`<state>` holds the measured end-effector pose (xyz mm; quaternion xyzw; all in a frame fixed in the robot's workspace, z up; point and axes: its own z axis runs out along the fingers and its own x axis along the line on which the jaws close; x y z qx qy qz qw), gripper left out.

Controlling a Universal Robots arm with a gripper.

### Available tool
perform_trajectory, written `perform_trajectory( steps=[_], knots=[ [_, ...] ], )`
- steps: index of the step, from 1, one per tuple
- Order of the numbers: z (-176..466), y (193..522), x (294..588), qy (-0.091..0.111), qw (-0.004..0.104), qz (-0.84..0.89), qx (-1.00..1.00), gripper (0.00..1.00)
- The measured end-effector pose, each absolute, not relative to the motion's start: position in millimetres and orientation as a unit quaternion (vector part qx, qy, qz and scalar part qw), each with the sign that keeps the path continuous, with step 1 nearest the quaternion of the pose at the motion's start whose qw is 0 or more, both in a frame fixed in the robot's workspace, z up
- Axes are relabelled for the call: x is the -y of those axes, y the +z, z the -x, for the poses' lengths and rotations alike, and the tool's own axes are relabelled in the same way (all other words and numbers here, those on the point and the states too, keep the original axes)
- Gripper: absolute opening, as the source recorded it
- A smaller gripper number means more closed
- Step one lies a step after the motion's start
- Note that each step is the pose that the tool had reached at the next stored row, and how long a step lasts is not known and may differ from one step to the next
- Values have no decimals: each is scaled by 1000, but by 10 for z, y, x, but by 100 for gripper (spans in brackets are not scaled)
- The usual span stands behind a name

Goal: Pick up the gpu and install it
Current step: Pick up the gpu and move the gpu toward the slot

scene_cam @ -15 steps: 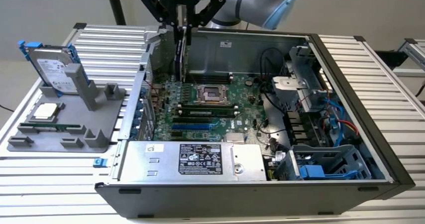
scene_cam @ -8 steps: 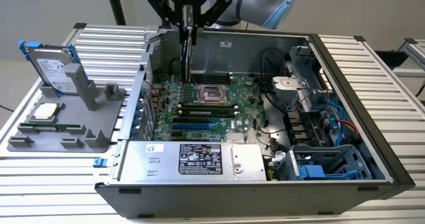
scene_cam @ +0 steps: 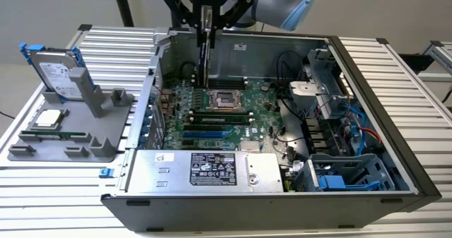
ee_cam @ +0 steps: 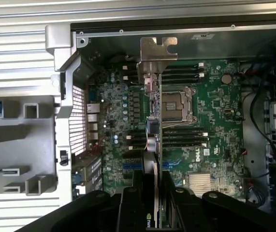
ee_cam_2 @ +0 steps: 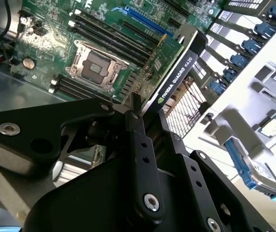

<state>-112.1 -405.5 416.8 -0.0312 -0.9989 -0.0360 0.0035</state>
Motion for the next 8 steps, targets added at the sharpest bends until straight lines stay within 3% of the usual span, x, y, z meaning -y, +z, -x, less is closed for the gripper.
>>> perform_trajectory(
  steps=[8],
  knots=[
    [1019, 4168, 4055, -36, 4, 31, 999, 0]
  ],
)
